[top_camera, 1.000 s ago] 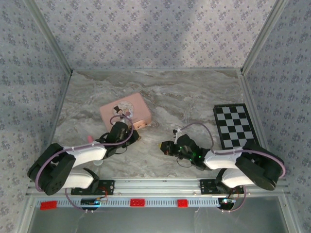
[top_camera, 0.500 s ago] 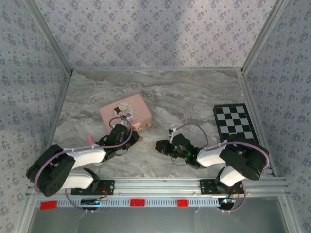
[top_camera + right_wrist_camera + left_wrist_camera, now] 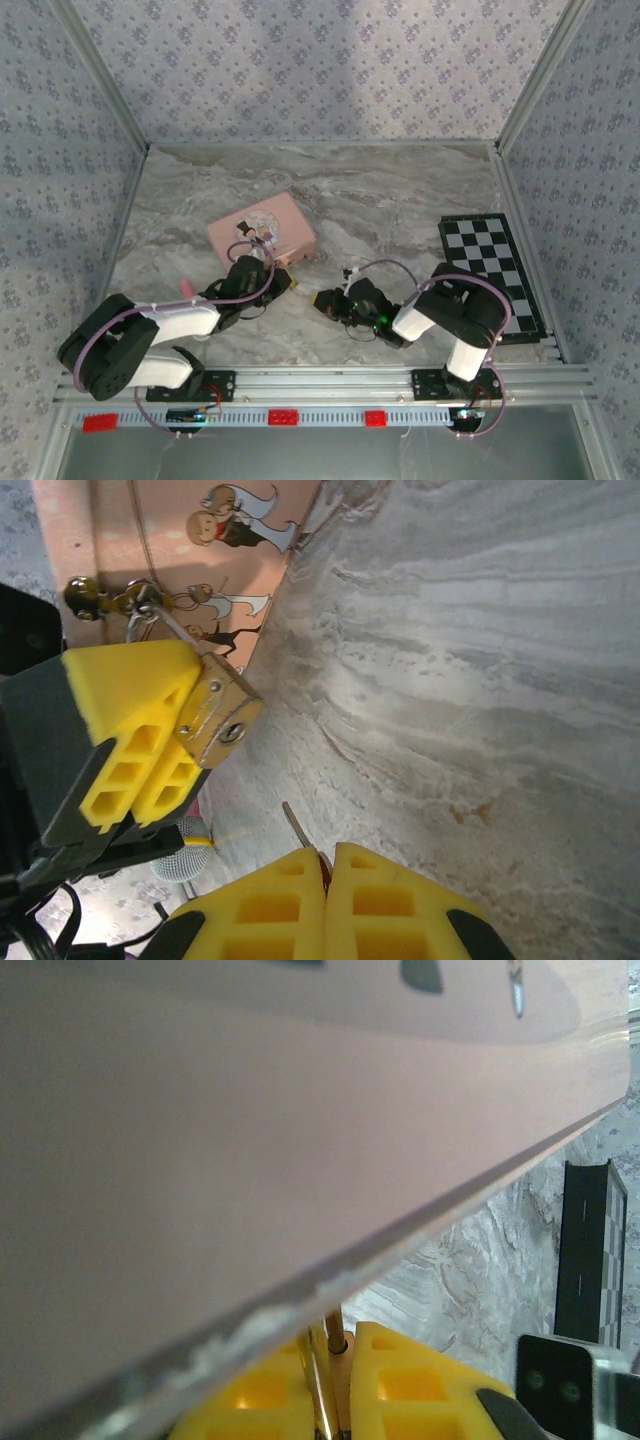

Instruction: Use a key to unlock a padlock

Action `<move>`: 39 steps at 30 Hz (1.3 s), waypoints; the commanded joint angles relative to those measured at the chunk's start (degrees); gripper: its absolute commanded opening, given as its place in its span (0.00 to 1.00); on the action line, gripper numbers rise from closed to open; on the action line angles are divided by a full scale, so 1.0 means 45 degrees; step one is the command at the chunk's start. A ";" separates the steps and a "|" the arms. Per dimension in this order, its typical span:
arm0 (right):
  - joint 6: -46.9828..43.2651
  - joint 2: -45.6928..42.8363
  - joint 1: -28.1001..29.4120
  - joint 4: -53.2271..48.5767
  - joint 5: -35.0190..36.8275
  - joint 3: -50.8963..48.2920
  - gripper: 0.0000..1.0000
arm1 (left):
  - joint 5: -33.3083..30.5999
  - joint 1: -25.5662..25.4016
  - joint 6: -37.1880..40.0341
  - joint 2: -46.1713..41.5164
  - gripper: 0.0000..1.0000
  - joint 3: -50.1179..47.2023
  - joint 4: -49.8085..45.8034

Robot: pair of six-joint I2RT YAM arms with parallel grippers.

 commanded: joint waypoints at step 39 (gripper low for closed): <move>0.2075 0.1850 -0.0822 0.3835 -0.1553 0.0489 0.00 | 0.0599 -0.0115 -0.0654 -0.0490 0.00 -0.0026 0.0895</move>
